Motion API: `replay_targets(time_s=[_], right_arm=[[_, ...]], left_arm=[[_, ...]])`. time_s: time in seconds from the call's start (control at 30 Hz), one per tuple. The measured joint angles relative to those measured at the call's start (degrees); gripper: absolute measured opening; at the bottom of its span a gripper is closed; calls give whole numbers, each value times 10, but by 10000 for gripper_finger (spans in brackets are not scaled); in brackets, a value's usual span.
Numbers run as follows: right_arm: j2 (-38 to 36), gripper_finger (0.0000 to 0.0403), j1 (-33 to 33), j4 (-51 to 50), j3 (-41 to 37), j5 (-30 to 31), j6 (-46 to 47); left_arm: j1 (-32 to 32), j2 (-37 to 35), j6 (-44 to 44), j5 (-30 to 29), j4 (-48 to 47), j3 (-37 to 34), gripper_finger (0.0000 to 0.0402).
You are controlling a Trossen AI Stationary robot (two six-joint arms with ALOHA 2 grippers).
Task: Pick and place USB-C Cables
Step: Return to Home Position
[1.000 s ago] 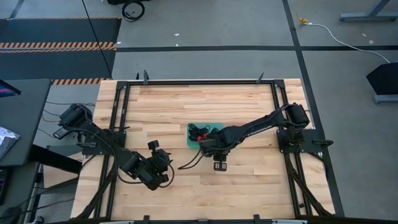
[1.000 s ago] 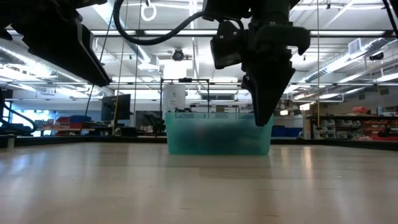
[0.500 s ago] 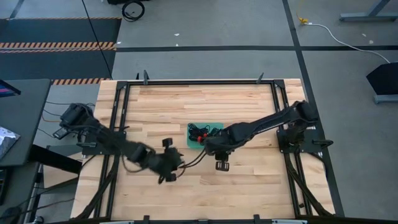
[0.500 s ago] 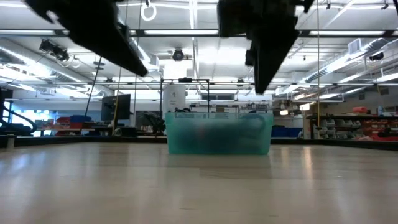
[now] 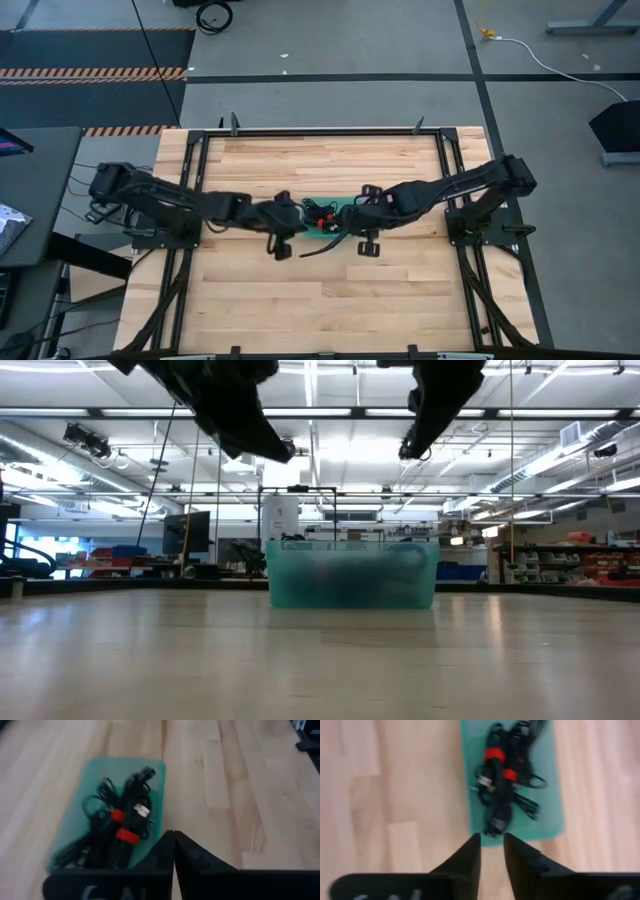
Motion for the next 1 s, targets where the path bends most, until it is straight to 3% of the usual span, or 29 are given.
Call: replay_targets(time_s=[0.2,0.37,0.67,1.0], right_arm=[[-60,10,0,-37,-17,49,0],[-159,10,8,30,-128,49,29],[-381,5,1,373,-432,-11,22],[-528,4,-34,650,-644,-68,-12]], left_arm=[[27,-123,21,-5,-97,-2,5],[28,-245,14,-24,-59,-87,3],[20,-417,-9,-9,190,-335,1],[21,-516,-3,-20,267,-448,3]])
